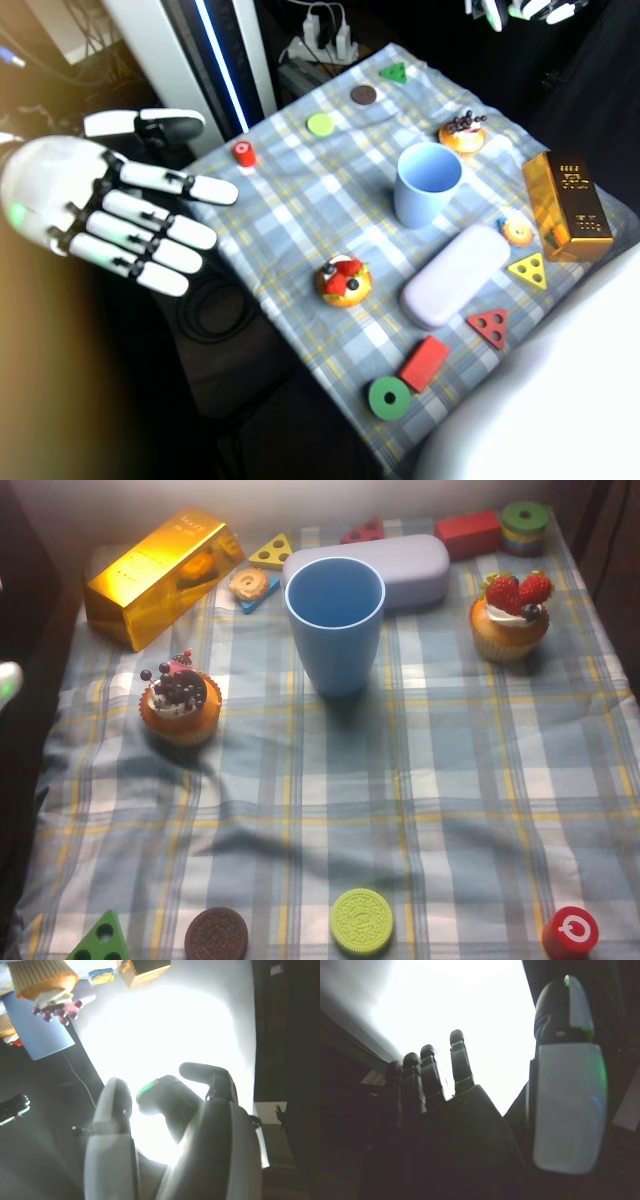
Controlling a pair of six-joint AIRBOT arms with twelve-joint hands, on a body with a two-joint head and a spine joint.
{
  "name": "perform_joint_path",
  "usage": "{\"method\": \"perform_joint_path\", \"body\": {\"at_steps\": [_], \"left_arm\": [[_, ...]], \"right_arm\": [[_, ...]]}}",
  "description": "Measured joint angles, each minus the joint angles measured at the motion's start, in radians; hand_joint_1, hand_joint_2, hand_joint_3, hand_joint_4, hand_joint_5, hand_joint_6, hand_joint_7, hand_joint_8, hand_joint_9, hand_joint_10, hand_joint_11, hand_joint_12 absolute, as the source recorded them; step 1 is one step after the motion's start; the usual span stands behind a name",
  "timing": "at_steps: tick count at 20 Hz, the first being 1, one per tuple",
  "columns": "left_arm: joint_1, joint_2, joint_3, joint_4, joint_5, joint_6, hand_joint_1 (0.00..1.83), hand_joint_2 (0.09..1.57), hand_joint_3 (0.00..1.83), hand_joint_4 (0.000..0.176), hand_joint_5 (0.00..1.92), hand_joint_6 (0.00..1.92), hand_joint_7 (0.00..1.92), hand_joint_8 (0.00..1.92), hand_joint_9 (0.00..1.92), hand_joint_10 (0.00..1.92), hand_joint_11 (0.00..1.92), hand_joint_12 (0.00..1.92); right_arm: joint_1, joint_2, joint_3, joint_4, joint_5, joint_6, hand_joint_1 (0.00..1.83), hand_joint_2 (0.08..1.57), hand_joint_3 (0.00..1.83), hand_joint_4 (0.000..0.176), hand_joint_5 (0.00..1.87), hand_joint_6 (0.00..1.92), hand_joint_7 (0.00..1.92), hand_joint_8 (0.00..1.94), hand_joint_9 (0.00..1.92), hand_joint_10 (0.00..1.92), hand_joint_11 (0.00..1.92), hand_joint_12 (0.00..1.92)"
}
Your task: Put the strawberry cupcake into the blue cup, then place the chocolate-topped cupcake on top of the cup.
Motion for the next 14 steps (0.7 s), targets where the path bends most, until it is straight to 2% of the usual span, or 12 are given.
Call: {"method": "perform_joint_path", "body": {"at_steps": [1, 3, 4, 6, 7, 9, 10, 11, 13, 14], "left_arm": [[0.000, 0.000, 0.000, 0.003, -0.002, 0.000, 0.23, 1.14, 0.00, 0.003, 0.41, 0.00, 0.54, 0.00, 0.63, 0.05, 0.20, 1.09], [0.000, 0.000, 0.000, 0.003, -0.003, -0.002, 0.23, 1.14, 0.00, 0.012, 0.41, 0.00, 0.53, 0.00, 0.62, 0.04, 0.18, 1.07], [0.000, 0.000, 0.000, 0.002, -0.003, -0.002, 0.23, 1.15, 0.00, 0.001, 0.41, 0.00, 0.53, 0.00, 0.63, 0.03, 0.17, 1.10], [0.000, 0.000, 0.000, 0.002, -0.002, -0.002, 0.22, 1.15, 0.00, 0.000, 0.41, 0.00, 0.54, 0.00, 0.64, 0.03, 0.17, 1.11], [0.000, 0.000, 0.000, 0.002, -0.002, -0.002, 0.24, 1.15, 0.00, 0.000, 0.42, 0.00, 0.54, 0.00, 0.64, 0.03, 0.18, 1.11], [0.000, 0.000, 0.000, 0.005, -0.001, -0.002, 0.32, 1.18, 0.01, 0.000, 0.42, 0.00, 0.54, 0.00, 0.64, 0.02, 0.17, 1.11], [0.000, -0.002, 0.005, 0.010, 0.001, -0.002, 0.39, 1.18, 0.00, 0.000, 0.44, 0.00, 0.55, 0.00, 0.65, 0.02, 0.15, 1.15], [0.000, -0.002, 0.008, 0.014, 0.005, -0.002, 0.44, 1.19, 0.00, 0.000, 0.45, 0.00, 0.55, 0.00, 0.64, 0.01, 0.13, 1.21], [0.000, -0.005, 0.008, 0.009, 0.016, -0.002, 0.46, 1.19, 0.00, 0.000, 0.49, 0.00, 0.59, 0.00, 0.65, 0.01, 0.18, 1.07], [0.000, -0.005, 0.008, 0.014, 0.018, -0.002, 0.46, 1.19, 0.00, 0.000, 0.51, 0.00, 0.59, 0.00, 0.62, 0.00, 0.19, 0.95]], "right_arm": [[0.000, 0.000, 0.000, 0.002, 0.000, 0.000, 0.00, 1.18, 0.01, 0.056, 0.00, 0.00, 0.03, 0.01, 0.02, 0.02, 0.00, 0.00], [0.000, 0.000, 0.000, 0.002, 0.000, 0.000, 0.00, 1.18, 0.01, 0.065, 0.00, 0.00, 0.02, 0.00, 0.01, 0.01, 0.00, 0.00], [0.000, 0.000, 0.000, 0.002, 0.000, 0.000, 0.00, 1.18, 0.01, 0.063, 0.00, 0.00, 0.02, 0.00, 0.01, 0.01, 0.00, 0.00], [0.000, 0.000, 0.000, 0.002, 0.000, 0.000, 0.00, 1.16, 0.00, 0.067, 0.00, 0.00, 0.02, 0.00, 0.01, 0.01, 0.00, 0.00], [0.000, 0.000, 0.000, 0.001, 0.000, 0.000, 0.05, 1.17, 0.00, 0.051, 0.00, 0.00, 0.01, 0.00, 0.00, 0.00, 0.00, 0.00], [0.010, -0.002, 0.003, -0.001, -0.004, 0.000, 0.20, 1.16, 0.00, 0.038, 0.00, 0.00, 0.00, 0.00, 0.00, 0.00, 0.02, 0.01], [0.014, -0.003, 0.012, -0.002, -0.001, -0.002, 0.27, 1.12, 0.00, 0.037, 0.00, 0.00, 0.00, 0.00, 0.00, 0.00, 0.03, 0.01], [0.015, -0.003, 0.014, -0.002, 0.001, -0.001, 0.33, 1.08, 0.00, 0.027, 0.00, 0.00, 0.00, 0.00, 0.00, 0.00, 0.04, 0.02], [0.053, -0.008, 0.023, -0.004, -0.021, -0.004, 0.38, 1.05, 0.00, 0.013, 0.00, 0.00, 0.01, 0.00, 0.02, 0.01, 0.07, 0.04], [0.079, -0.010, 0.035, -0.021, -0.037, -0.005, 0.40, 1.05, 0.00, 0.014, 0.00, 0.00, 0.02, 0.01, 0.04, 0.01, 0.07, 0.05]]}}
